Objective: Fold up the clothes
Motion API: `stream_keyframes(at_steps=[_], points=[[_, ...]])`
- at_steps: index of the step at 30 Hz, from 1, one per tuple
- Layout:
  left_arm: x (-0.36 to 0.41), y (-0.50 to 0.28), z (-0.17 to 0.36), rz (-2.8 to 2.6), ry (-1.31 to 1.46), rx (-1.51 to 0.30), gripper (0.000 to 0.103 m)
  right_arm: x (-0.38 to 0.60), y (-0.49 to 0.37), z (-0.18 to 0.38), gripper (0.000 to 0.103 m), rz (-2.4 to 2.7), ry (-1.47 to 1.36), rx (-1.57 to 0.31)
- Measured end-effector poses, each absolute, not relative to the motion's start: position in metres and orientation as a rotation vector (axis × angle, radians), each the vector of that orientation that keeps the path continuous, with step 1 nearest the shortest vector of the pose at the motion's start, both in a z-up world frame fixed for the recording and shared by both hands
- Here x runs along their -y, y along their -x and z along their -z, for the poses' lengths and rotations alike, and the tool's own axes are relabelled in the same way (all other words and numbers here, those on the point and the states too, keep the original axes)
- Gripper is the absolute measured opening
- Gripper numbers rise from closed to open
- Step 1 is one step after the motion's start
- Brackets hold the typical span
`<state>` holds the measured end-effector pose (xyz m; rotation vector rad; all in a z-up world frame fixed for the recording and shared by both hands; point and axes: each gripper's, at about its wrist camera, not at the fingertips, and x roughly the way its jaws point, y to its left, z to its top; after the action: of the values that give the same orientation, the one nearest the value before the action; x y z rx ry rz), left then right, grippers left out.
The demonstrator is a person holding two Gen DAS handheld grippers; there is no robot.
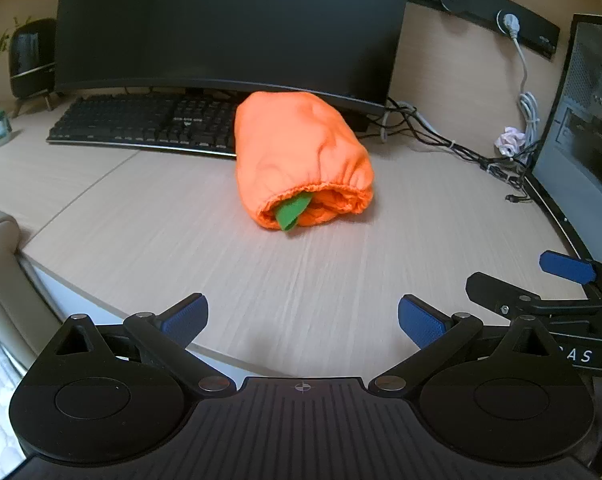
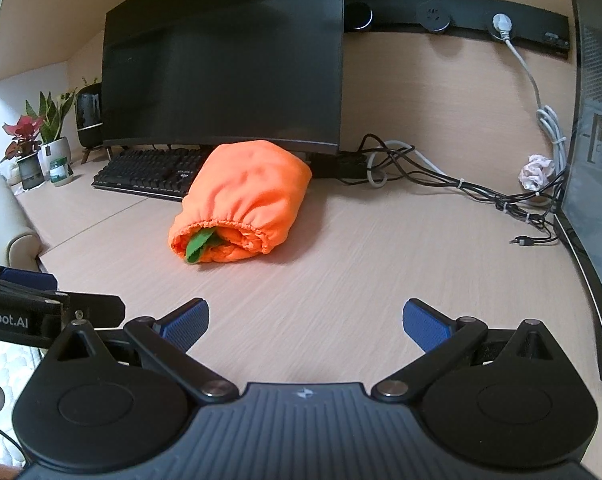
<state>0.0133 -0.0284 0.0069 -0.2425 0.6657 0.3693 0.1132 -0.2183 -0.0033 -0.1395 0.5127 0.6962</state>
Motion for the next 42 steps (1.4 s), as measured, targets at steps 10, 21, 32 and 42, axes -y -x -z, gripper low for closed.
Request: stream_keyframes(at_steps=[10,21,32,42], points=[[0.0288,-0.0136,-0.0052,-0.379,0.247,-0.675,0.103,0.2175,-0.1169,0.0066,0.103,-0.7,0.13,-0.532],[0.0293,-0.0157,-0.0046,-0.376,0.245,-0.677,0.103,0.2169,-0.1189,0.0084,0.103,-0.699,0.126,-0.541],[0.0292,-0.0167,-0.0026,-0.385,0.248,-0.682,0.103,0.2166,-0.1212,0.009,0.103,-0.704,0.122,-0.54],[0.0279,-0.0187,-0.0016,-0.391,0.248,-0.686,0.103,0.2145,-0.1235,0.0105,0.103,-0.709,0.12,-0.548]])
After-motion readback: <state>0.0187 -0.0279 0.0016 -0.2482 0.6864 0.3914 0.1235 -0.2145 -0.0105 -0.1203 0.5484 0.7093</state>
